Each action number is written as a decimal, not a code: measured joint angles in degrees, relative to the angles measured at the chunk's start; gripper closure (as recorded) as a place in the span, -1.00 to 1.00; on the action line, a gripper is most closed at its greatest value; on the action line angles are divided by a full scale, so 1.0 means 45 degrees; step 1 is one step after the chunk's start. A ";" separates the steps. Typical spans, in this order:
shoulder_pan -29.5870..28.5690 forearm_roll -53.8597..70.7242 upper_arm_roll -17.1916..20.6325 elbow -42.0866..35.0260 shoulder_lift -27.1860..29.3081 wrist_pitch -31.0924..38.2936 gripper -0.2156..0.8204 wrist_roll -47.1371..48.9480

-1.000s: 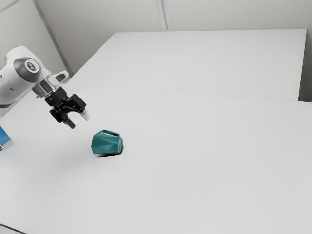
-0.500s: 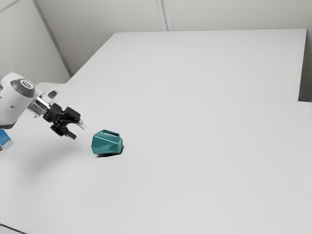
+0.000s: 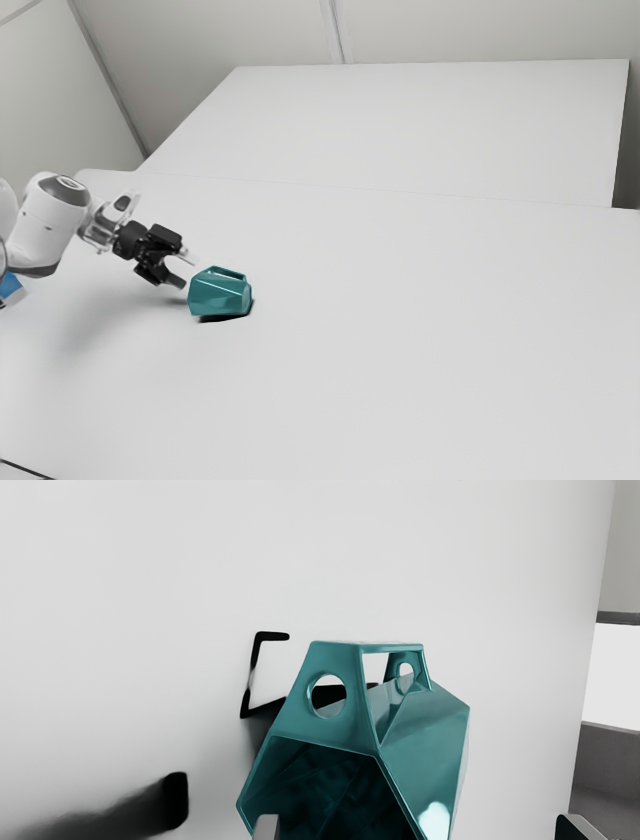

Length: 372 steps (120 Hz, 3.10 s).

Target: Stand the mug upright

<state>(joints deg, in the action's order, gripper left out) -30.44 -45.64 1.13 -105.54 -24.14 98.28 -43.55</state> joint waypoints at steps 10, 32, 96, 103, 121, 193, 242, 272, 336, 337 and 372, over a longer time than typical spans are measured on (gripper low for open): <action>0.0031 -0.0235 0.0002 0.0021 -0.0192 -0.0196 -0.58 -0.0234; 0.0123 -0.0498 0.0100 0.0003 -0.0367 -0.0943 -0.58 -0.0700; -0.0031 -0.0882 0.0156 0.0010 -0.0475 -0.2057 0.40 -0.1673; -0.0046 -0.0887 0.0150 0.0008 -0.0498 -0.2095 0.53 -0.1782; -0.0044 -0.0881 0.0151 0.0010 -0.0528 -0.2155 0.76 -0.2027; 0.1194 0.0378 0.0224 -0.0055 0.0918 -0.1221 0.92 -0.2419; 0.3766 0.7115 0.0894 -0.1270 0.3087 0.2667 0.93 -0.0103; 0.3794 0.9755 0.2020 -0.2399 0.3903 0.3815 0.93 0.1973; 0.3763 1.0591 0.2790 -0.3618 0.4502 0.5066 0.93 0.5077; 0.3763 1.0594 0.2791 -0.3616 0.4487 0.5070 0.93 0.5107; 0.3787 1.0648 0.2815 -0.3608 0.4074 0.5130 0.93 0.5957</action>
<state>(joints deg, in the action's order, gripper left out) -13.40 2.27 13.80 -121.77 -5.80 121.36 -16.74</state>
